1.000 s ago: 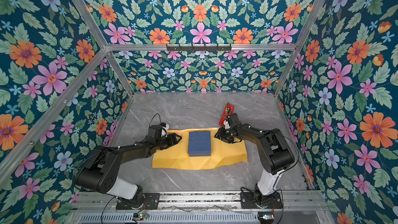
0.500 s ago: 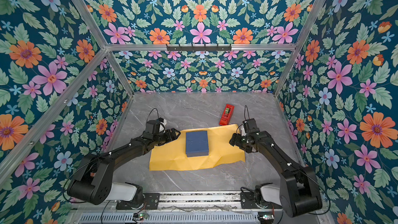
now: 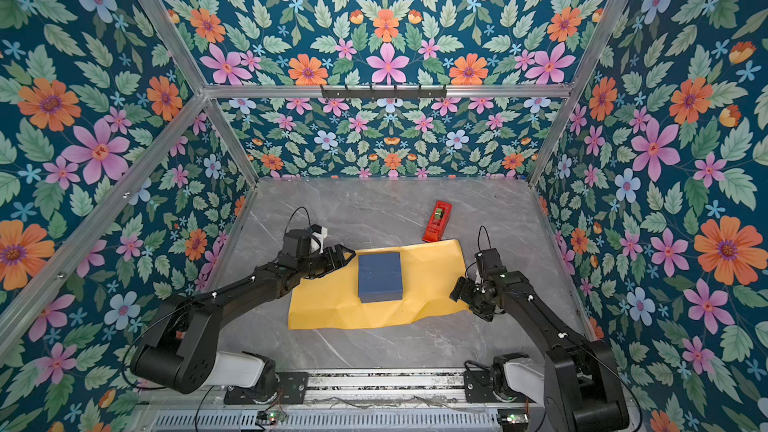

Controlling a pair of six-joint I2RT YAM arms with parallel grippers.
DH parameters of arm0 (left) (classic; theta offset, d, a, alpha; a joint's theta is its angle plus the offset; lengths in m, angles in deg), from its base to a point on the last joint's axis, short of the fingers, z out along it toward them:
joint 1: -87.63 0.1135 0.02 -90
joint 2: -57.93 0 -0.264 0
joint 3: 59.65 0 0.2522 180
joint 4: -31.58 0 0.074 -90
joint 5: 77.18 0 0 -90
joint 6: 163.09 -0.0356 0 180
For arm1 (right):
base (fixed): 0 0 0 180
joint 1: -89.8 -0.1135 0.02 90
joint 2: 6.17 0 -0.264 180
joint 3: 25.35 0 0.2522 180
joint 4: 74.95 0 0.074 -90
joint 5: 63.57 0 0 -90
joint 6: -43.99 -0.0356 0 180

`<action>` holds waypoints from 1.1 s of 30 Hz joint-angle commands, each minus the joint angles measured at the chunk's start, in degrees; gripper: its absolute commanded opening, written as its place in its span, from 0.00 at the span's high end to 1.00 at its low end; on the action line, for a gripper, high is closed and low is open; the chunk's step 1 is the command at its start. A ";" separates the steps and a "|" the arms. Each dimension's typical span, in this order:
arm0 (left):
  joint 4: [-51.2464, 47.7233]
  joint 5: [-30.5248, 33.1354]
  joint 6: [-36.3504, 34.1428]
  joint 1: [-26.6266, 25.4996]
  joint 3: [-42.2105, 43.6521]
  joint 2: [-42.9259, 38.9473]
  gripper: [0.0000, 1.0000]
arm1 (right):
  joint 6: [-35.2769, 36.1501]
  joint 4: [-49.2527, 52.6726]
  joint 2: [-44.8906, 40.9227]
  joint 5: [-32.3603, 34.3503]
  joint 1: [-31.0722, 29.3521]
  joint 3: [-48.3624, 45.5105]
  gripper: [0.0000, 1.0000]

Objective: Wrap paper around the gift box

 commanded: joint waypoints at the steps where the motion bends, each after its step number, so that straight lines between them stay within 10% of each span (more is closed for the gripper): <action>1: 1.35 -0.72 0.61 0.09 -0.33 0.86 0.12 | -3.55 -7.51 -1.67 -3.87 2.09 -2.48 0.18; 21: 4.22 2.99 2.96 2.40 1.31 8.41 0.11 | -7.59 -20.82 -13.74 -6.63 4.91 -12.07 0.52; 33: 2.02 1.90 -0.28 2.43 -0.35 11.04 0.12 | -6.79 -16.21 -15.93 -3.30 4.95 -11.25 0.97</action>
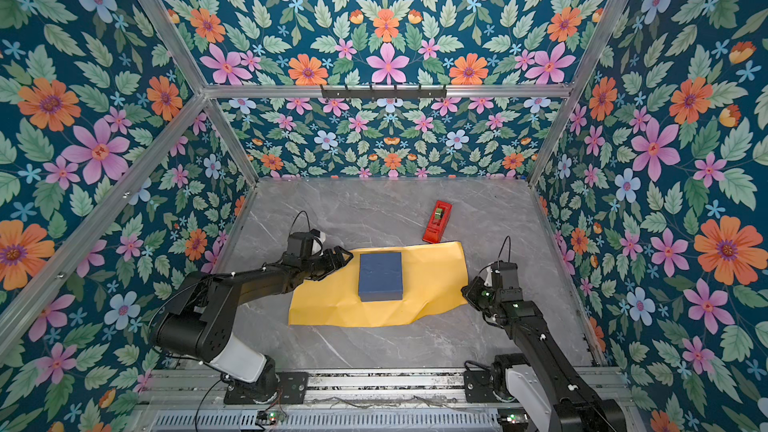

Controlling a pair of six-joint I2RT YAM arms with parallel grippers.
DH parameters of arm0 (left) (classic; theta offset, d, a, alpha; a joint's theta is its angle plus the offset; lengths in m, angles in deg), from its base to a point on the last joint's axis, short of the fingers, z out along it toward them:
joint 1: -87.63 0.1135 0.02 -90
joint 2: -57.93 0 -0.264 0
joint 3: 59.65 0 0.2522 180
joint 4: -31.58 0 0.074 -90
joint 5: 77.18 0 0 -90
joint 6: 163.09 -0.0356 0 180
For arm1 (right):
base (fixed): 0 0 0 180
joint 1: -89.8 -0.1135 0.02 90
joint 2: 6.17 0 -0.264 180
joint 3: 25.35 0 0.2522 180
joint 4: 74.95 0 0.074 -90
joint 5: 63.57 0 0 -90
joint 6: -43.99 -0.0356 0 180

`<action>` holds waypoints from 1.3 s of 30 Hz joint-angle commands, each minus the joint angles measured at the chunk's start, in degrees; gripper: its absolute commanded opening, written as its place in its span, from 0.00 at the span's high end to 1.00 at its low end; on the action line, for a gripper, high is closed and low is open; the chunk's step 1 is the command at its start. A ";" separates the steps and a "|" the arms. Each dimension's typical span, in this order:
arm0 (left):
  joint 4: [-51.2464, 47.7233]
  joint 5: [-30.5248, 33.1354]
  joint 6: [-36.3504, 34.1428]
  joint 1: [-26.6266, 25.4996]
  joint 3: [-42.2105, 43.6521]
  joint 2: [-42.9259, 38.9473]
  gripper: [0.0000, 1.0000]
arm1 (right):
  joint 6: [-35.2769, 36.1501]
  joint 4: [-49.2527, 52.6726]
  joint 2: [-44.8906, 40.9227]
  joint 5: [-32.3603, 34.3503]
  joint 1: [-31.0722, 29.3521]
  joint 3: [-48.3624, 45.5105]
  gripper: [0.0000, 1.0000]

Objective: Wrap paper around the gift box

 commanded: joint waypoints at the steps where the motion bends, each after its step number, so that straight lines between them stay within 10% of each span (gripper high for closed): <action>1: -3.61 -0.14 -1.83 -0.01 -0.79 1.32 0.12 | 0.88 1.63 -0.83 0.47 -0.03 0.34 1.00; 22: -9.07 1.73 0.40 -1.79 -6.98 -8.92 0.13 | 5.51 3.21 -5.05 3.87 -17.40 11.86 1.00; 39: -4.55 -7.02 10.71 -16.42 -14.97 -7.33 0.16 | 6.94 -8.36 15.47 11.27 -39.18 23.39 1.00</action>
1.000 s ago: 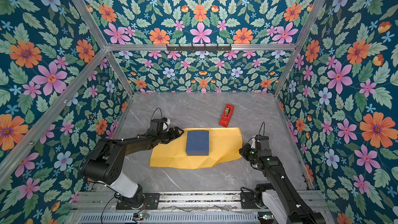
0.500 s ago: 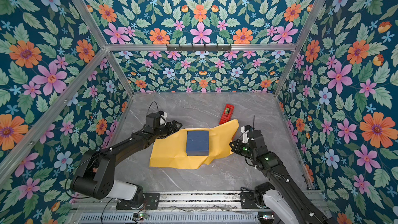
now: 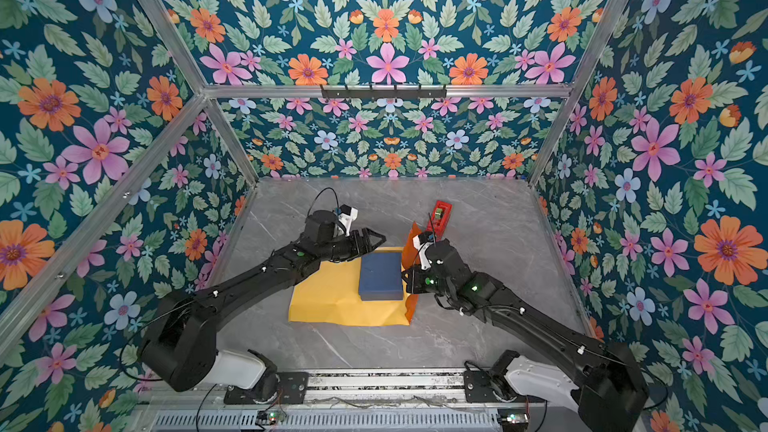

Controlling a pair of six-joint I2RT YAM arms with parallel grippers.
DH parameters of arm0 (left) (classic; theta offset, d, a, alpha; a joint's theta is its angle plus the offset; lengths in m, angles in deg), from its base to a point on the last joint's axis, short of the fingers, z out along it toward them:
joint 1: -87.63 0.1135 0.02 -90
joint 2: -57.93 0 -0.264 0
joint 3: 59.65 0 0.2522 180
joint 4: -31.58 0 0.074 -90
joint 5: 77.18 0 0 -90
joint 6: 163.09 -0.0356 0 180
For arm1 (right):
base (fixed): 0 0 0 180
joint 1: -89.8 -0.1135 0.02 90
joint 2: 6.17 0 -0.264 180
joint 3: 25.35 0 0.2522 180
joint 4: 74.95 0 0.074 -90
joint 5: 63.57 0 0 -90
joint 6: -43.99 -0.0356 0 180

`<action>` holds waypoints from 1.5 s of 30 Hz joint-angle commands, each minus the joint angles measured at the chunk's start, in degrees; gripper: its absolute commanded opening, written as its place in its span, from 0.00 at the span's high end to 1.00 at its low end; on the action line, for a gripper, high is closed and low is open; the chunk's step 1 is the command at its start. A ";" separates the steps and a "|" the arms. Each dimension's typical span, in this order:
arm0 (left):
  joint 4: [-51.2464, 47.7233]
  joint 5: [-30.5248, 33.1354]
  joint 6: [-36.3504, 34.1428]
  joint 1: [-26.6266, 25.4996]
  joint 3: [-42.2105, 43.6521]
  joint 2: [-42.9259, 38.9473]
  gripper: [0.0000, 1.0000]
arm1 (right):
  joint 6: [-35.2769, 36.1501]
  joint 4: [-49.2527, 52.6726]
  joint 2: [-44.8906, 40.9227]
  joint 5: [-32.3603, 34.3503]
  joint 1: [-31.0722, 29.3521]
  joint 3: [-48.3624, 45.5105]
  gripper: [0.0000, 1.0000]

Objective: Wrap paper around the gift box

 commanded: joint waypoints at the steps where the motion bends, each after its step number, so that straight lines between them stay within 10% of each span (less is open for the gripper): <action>1: 4.64 -2.99 3.94 -1.01 -0.10 1.22 0.17 | -1.22 -4.59 2.17 1.07 -1.21 0.40 1.00; 11: -2.03 -4.05 -1.14 -3.00 -6.53 8.38 0.36 | -3.24 -10.09 7.31 0.40 -3.51 0.26 1.00; 27: -4.86 -5.40 -4.99 -3.30 -7.20 11.08 0.99 | -3.69 -10.96 11.29 0.43 -4.73 1.44 1.00; 34: -0.78 -4.52 -5.01 -1.22 -2.00 7.60 1.00 | -0.98 -2.12 7.74 0.39 -4.51 3.59 0.45; 45: 6.17 -4.93 -2.74 0.80 6.38 2.91 1.00 | -0.11 5.23 2.88 -2.16 4.61 2.55 0.30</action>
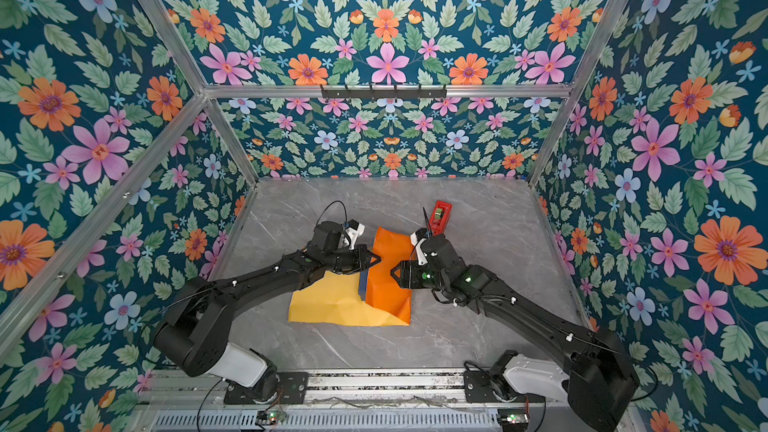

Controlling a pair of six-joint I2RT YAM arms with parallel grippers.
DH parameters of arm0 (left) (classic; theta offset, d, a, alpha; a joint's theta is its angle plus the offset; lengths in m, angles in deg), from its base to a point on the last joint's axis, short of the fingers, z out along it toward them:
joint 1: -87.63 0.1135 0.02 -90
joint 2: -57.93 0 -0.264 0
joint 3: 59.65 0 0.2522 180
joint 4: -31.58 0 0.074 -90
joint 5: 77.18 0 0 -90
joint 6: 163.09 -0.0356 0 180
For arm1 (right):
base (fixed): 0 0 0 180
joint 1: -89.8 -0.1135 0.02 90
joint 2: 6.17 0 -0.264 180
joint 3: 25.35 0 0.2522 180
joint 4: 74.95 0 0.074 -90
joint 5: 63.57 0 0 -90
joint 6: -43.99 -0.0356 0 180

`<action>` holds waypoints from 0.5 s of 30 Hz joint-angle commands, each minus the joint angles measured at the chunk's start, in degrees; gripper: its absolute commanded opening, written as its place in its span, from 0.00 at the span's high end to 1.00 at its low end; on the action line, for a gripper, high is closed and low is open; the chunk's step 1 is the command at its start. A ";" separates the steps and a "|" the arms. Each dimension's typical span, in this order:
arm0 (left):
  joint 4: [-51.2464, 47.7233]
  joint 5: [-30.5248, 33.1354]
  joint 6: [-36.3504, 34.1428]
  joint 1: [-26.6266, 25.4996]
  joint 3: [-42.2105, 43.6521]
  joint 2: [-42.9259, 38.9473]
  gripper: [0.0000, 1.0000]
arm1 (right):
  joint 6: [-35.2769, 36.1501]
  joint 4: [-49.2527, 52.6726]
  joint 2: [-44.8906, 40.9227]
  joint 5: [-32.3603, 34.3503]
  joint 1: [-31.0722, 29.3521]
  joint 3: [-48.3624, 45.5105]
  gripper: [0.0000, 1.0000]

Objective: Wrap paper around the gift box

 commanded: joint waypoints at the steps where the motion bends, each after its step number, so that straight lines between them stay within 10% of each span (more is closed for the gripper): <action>1: 3.18 -0.07 0.57 0.40 0.96 -1.20 1.00 | -0.83 2.40 0.16 -0.95 2.35 0.07 0.30; 15: 4.06 0.71 0.31 1.68 4.68 -3.27 1.00 | -2.63 2.21 14.53 -3.48 7.51 6.43 0.20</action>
